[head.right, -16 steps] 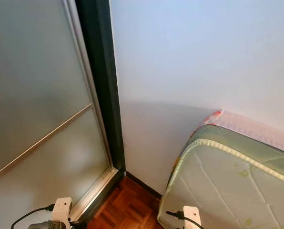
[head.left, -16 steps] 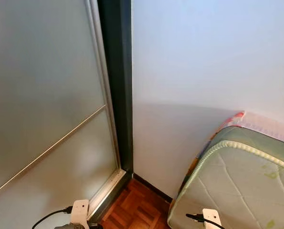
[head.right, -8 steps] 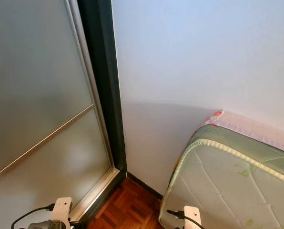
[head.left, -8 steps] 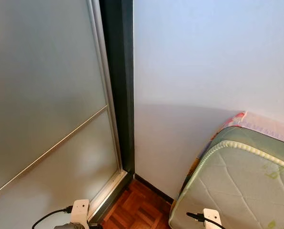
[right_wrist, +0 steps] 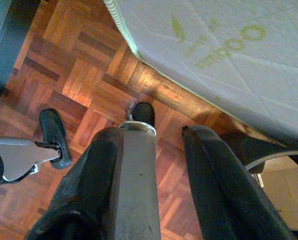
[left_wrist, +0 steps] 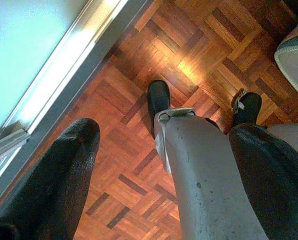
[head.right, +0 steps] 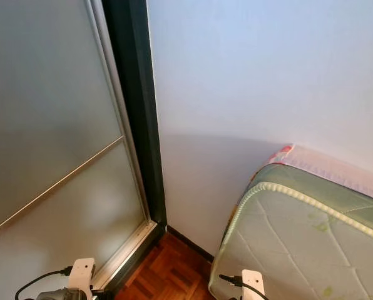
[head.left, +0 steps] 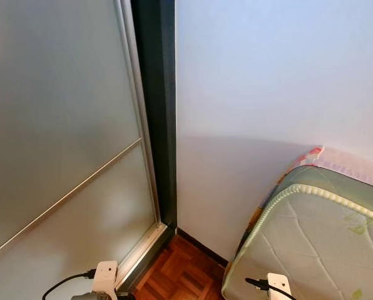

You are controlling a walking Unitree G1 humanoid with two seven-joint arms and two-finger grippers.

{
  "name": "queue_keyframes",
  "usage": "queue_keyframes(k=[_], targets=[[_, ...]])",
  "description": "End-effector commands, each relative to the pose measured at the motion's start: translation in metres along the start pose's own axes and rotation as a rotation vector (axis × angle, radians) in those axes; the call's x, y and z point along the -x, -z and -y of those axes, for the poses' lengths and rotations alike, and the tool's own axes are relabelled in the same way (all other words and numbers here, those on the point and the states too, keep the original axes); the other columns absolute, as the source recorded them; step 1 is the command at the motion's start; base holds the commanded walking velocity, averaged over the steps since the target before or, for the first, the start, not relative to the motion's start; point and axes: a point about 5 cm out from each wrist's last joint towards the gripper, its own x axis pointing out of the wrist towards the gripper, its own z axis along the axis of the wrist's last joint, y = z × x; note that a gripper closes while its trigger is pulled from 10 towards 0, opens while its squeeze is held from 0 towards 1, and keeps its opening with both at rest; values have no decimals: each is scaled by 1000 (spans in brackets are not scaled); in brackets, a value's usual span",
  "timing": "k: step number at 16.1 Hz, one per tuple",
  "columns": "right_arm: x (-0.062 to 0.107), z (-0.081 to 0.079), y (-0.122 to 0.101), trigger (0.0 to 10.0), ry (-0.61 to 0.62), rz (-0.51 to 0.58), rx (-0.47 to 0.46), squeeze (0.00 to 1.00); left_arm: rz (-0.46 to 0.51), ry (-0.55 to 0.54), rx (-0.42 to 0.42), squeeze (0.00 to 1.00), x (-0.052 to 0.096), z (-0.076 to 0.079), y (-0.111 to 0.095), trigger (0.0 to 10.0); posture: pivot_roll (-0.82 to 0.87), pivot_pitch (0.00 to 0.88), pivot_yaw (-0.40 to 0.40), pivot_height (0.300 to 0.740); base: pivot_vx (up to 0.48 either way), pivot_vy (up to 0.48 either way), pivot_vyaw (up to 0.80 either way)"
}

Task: Clean up the room

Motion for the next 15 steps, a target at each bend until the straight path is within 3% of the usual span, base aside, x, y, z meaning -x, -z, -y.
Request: queue_keyframes(k=[1,15], targets=[[0,1,0,10000,3,6,-16,0,-7,2,-14,0,0,-1,1,10000,104,1,-36,740,-247,0,0],[0,1,1,10000,-4,10,-17,0,-4,5,-19,0,0,-1,2,10000,111,0,-38,740,-246,0,0]])
